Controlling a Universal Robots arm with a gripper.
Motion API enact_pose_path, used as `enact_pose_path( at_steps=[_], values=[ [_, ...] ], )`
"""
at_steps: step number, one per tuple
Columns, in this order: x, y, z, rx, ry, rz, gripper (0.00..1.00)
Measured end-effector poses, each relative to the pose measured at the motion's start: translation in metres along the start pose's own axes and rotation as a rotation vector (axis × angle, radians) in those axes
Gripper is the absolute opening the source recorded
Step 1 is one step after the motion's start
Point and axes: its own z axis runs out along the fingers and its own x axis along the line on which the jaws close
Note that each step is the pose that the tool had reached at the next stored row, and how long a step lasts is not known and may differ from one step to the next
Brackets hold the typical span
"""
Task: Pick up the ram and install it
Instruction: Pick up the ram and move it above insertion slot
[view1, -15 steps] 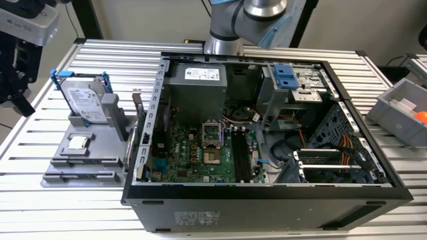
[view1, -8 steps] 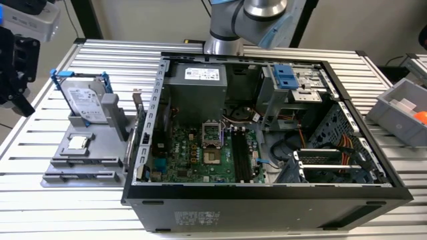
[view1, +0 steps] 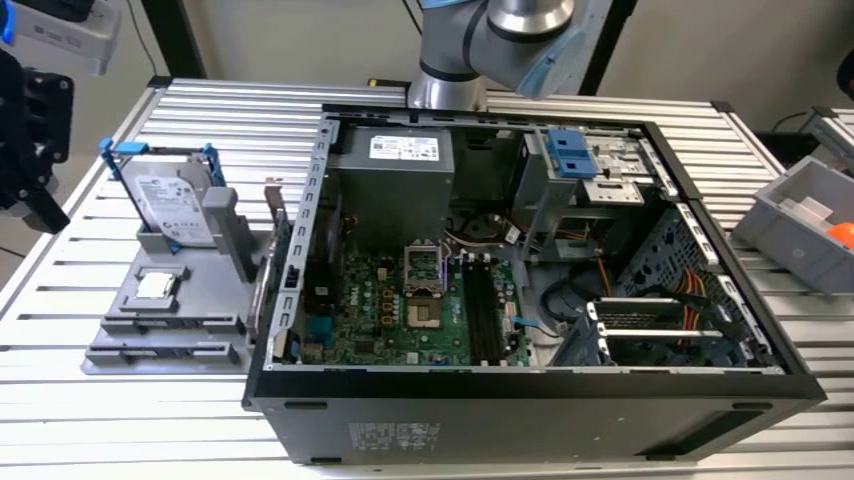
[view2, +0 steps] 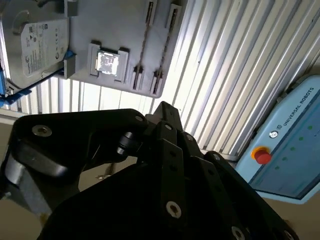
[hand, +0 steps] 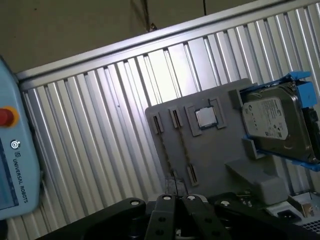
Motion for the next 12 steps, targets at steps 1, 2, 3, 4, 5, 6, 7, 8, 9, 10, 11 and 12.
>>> enact_pose_path(
  at_steps=[1,2,3,4,5,6,7,8,9,10,11,12],
  values=[
    [0.0,0.0,0.0,-0.0001,0.0004,-0.011,0.0],
    [0.0,0.0,0.0,-0.0002,0.0008,-0.022,0.0],
    [0.0,0.0,0.0,-0.0002,0.001,-0.033,0.0],
    [0.0,0.0,0.0,-0.0003,0.0014,-0.043,0.0],
    [0.0,0.0,0.0,-0.0003,0.0017,-0.053,0.0],
    [0.0,0.0,0.0,-0.0004,0.002,-0.064,0.0],
    [0.0,0.0,0.0,-0.0004,0.0023,-0.074,0.0],
    [0.0,0.0,0.0,-0.0005,0.0026,-0.084,0.0],
    [0.0,0.0,0.0,-0.0005,0.0028,-0.093,0.0],
    [0.0,0.0,0.0,-0.0005,0.0031,-0.1,0.0],
    [0.0,0.0001,0.0,-0.0006,0.0033,-0.108,0.0],
    [0.0,0.0,-0.0001,-0.0006,0.0038,-0.116,0.0]
  ],
)
